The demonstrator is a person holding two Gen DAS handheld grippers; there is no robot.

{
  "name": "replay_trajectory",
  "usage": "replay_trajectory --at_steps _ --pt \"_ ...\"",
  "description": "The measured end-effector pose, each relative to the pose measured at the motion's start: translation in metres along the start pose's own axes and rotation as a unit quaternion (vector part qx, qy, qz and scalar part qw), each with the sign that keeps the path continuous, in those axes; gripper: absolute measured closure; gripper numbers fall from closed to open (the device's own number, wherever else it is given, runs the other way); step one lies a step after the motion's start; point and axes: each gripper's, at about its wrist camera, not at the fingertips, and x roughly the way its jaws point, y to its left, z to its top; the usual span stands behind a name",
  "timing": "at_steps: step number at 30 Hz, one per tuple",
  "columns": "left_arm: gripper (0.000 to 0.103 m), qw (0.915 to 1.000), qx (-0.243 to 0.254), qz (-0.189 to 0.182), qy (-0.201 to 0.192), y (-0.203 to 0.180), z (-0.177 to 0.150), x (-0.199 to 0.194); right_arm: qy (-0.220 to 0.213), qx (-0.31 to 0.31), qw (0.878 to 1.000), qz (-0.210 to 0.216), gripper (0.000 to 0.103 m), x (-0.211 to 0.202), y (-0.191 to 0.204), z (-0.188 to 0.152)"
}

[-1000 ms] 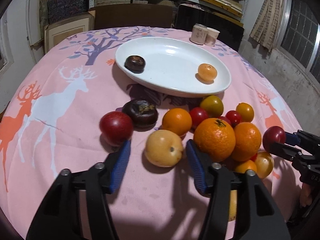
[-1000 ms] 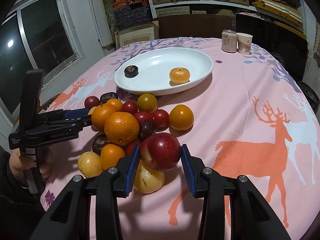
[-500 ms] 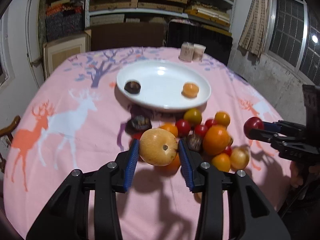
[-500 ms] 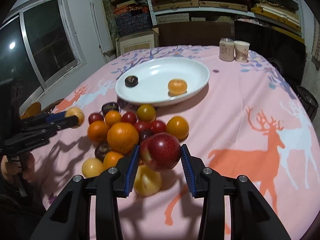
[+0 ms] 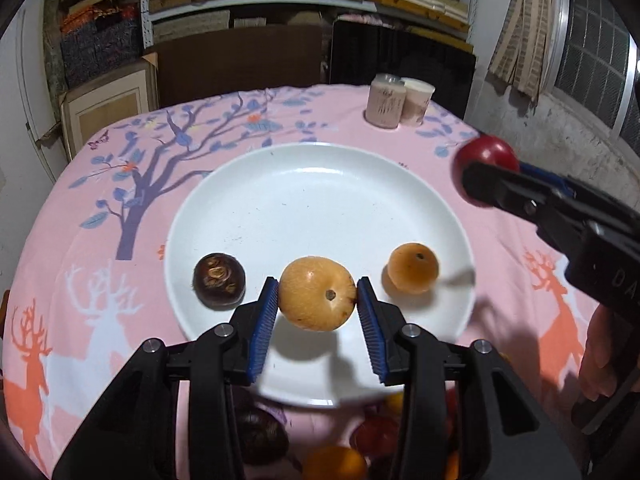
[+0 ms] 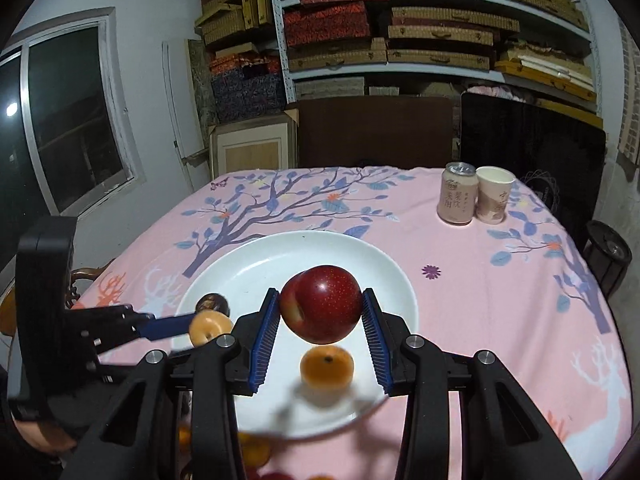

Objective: Organize fruits
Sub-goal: 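Carry both fruits over the white plate and release them onto it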

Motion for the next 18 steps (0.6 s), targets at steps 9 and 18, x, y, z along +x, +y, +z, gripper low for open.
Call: replay_trajectory --at_steps 9,18 --pt "0.025 0.9995 -0.03 0.011 -0.008 0.017 0.005 -0.011 0.017 0.015 1.0 0.017 0.041 0.013 -0.004 -0.002" --pt "0.01 0.9993 -0.012 0.01 -0.034 0.022 -0.064 -0.101 0.004 0.045 0.998 0.045 0.029 -0.071 -0.006 -0.058"
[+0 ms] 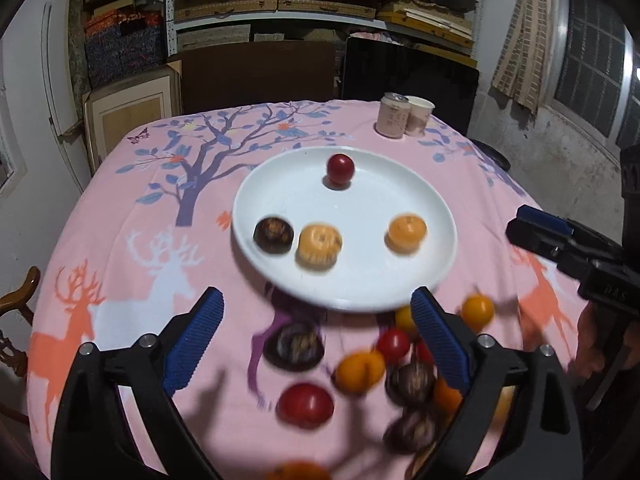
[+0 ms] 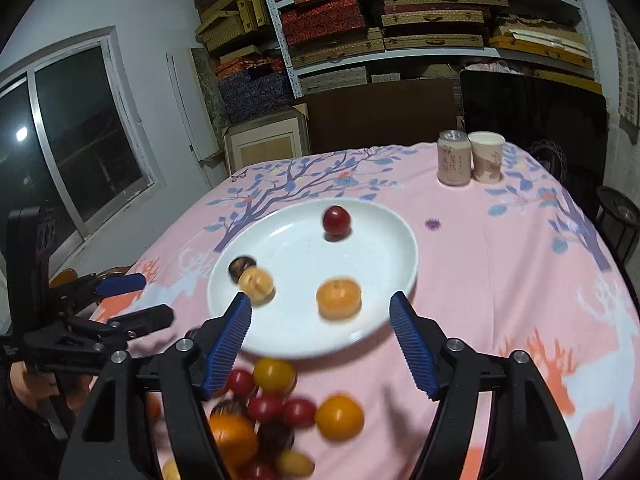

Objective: Organize fruits
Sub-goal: 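Grasp a large orange tomato with the left tool while the right tool grasps a pale yellow fruit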

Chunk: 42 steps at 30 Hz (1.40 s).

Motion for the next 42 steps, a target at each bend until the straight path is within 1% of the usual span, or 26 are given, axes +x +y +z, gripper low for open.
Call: replay_trajectory --at_steps 2,5,7,11,14,17,18,19,20,21,23,25,28,29,31,32,34,36,39,42 --pt "0.009 0.9999 0.012 0.007 0.002 0.002 -0.023 -0.015 0.003 0.018 1.0 0.011 0.029 -0.014 -0.005 -0.02" --pt "0.009 0.9995 0.024 0.013 0.016 0.005 -0.054 -0.026 -0.001 0.048 0.999 0.011 0.029 -0.03 -0.015 -0.046" --pt "0.009 0.9991 0.03 0.018 0.023 0.007 -0.072 -0.03 0.005 0.065 0.998 0.014 0.029 -0.033 -0.022 -0.057" --pt "0.009 0.9988 0.033 0.016 0.032 0.008 -0.096 -0.036 0.026 0.092 0.995 0.011 0.029 -0.036 -0.027 -0.071" --pt "0.009 0.9975 0.049 0.024 0.045 0.002 -0.109 -0.031 0.036 0.084 0.996 0.01 0.029 -0.041 -0.02 -0.078" --pt "0.009 0.9954 0.066 0.037 0.058 -0.007 -0.122 -0.024 0.04 0.059 0.997 0.009 0.029 -0.046 -0.008 -0.082" --pt "0.009 0.9947 0.071 0.035 0.065 -0.011 -0.127 -0.021 0.039 0.051 0.998 0.009 0.029 -0.048 -0.005 -0.083" --pt "0.014 0.9943 0.076 0.035 0.065 -0.014 -0.131 -0.02 0.036 0.042 0.998 0.008 0.029 -0.051 -0.001 -0.084" --pt "0.029 0.9939 0.081 0.039 0.064 -0.016 -0.134 -0.018 0.033 0.033 0.999 0.004 0.029 -0.054 0.002 -0.086" --pt "0.034 0.9938 0.081 0.039 0.065 -0.017 -0.138 -0.016 0.031 0.025 0.999 0.0 0.029 -0.055 0.004 -0.088" --pt "0.058 0.9955 0.069 0.027 0.059 -0.017 -0.138 -0.019 0.033 0.006 0.999 -0.009 0.029 -0.057 0.009 -0.092" --pt "0.059 0.9958 0.069 0.032 0.051 -0.019 -0.138 -0.022 0.049 -0.019 0.998 -0.015 0.03 -0.055 0.014 -0.097" --pt "0.059 0.9962 0.068 0.024 0.048 -0.023 -0.137 -0.025 0.082 -0.051 0.995 -0.003 0.032 -0.052 0.022 -0.105" --pt "0.059 0.9964 0.067 0.022 0.047 -0.024 -0.136 -0.026 0.088 -0.062 0.994 0.001 0.033 -0.051 0.026 -0.108" --pt "0.059 0.9966 0.066 0.019 0.046 -0.026 -0.136 -0.027 0.088 -0.081 0.993 -0.01 0.037 -0.049 0.032 -0.111" --pt "0.059 0.9966 0.067 0.019 0.045 -0.027 -0.135 -0.028 0.087 -0.087 0.992 -0.016 0.039 -0.047 0.034 -0.111" --pt "0.059 0.9965 0.069 0.017 0.045 -0.029 -0.135 -0.03 0.094 -0.089 0.991 -0.015 0.045 -0.042 0.037 -0.111" --pt "0.059 0.9964 0.07 0.018 0.043 -0.03 -0.135 -0.032 0.105 -0.095 0.99 -0.014 0.047 -0.034 0.041 -0.112" --pt "0.059 0.9966 0.068 0.017 0.042 -0.03 -0.135 -0.032 0.12 -0.102 0.987 -0.025 0.048 -0.022 0.045 -0.114" --pt "0.059 0.9966 0.068 0.017 0.042 -0.03 -0.135 -0.033 0.14 -0.102 0.984 -0.031 0.061 -0.011 0.044 -0.118"
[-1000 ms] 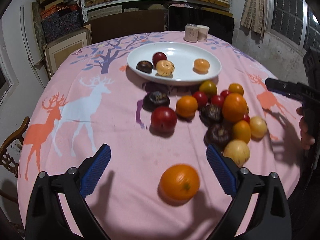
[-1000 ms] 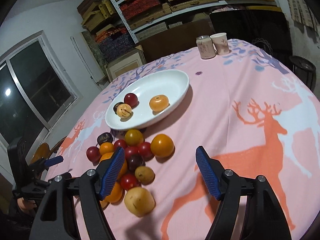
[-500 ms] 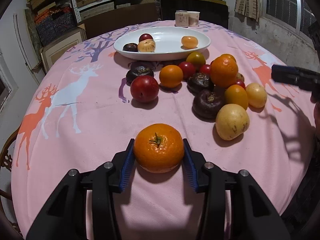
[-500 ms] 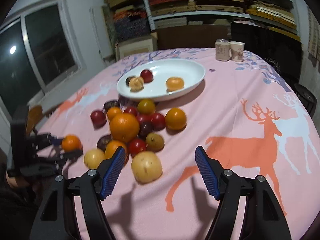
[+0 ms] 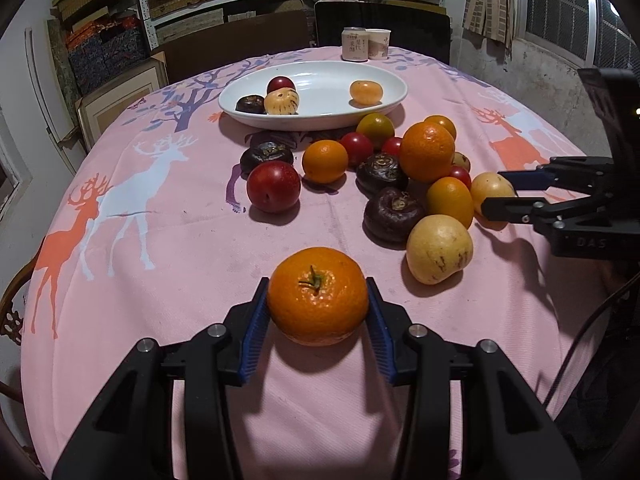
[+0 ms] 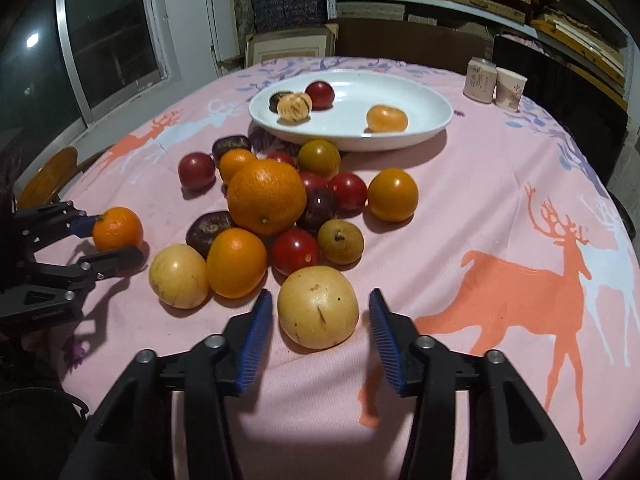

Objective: Organize fruits
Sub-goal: 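Grasp a large orange tomato with the left tool while the right tool grasps a pale yellow fruit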

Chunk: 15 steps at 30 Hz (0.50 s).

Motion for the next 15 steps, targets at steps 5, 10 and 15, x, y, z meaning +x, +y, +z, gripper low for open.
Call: replay_trajectory --at_steps 5,10,15 --pt "0.059 0.9999 -0.009 0.001 -0.004 0.004 0.001 -0.003 -0.012 0.008 1.0 0.001 0.062 -0.007 -0.001 -0.002" --pt "0.059 0.9997 -0.017 0.0 -0.017 0.008 0.007 -0.011 -0.048 0.027 0.998 0.008 0.062 -0.028 -0.012 0.004" --pt "0.059 0.9994 -0.023 -0.001 -0.027 0.013 0.026 -0.016 -0.08 0.055 0.995 0.004 0.062 -0.044 -0.029 0.016"
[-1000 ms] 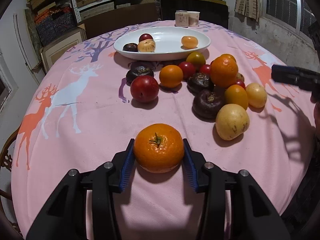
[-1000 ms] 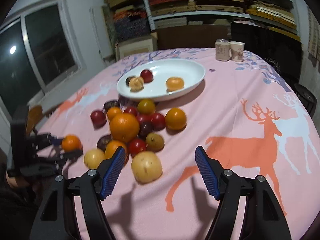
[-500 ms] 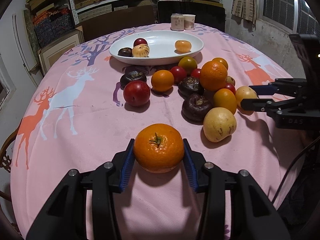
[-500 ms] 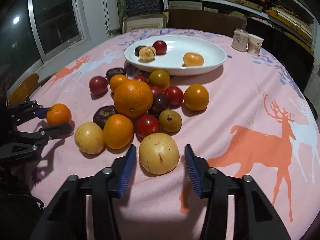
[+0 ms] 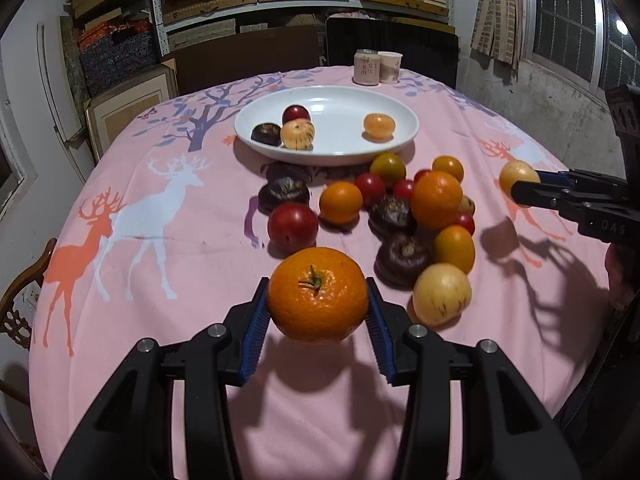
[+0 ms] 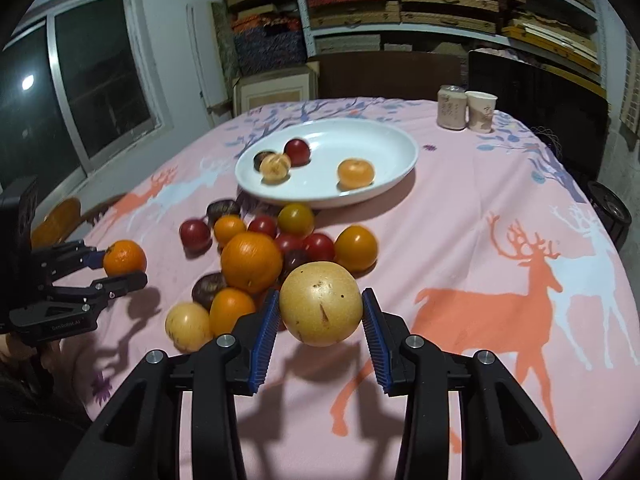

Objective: Organize fruits
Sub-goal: 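Grasp a large orange tomato with the left tool while the right tool grasps a pale yellow fruit, then lower both held fruits onto the white plate and open both tools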

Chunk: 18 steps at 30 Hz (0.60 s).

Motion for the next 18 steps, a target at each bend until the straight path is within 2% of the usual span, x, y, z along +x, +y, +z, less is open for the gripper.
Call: replay_trajectory --at_steps 4,9,12,15,18 --pt "0.059 0.9999 -0.003 -0.01 -0.014 0.001 0.028 0.002 -0.022 0.02 1.0 -0.009 0.061 -0.005 -0.014 0.02" --pt "0.059 0.9993 -0.006 -0.025 -0.026 -0.001 0.078 0.023 -0.065 0.013 0.997 -0.029 0.061 -0.002 -0.023 0.064" --pt "0.059 0.9993 -0.002 -0.029 -0.025 -0.007 0.11 0.047 -0.086 0.0 0.996 -0.035 0.062 0.011 -0.024 0.091" --pt "0.059 0.9992 0.004 -0.029 -0.026 -0.013 0.135 0.079 -0.126 -0.018 0.991 -0.053 0.061 0.031 -0.026 0.11" --pt "0.059 0.9991 -0.009 -0.041 0.004 -0.014 0.153 0.118 -0.11 -0.01 0.993 -0.048 0.061 0.069 -0.035 0.128"
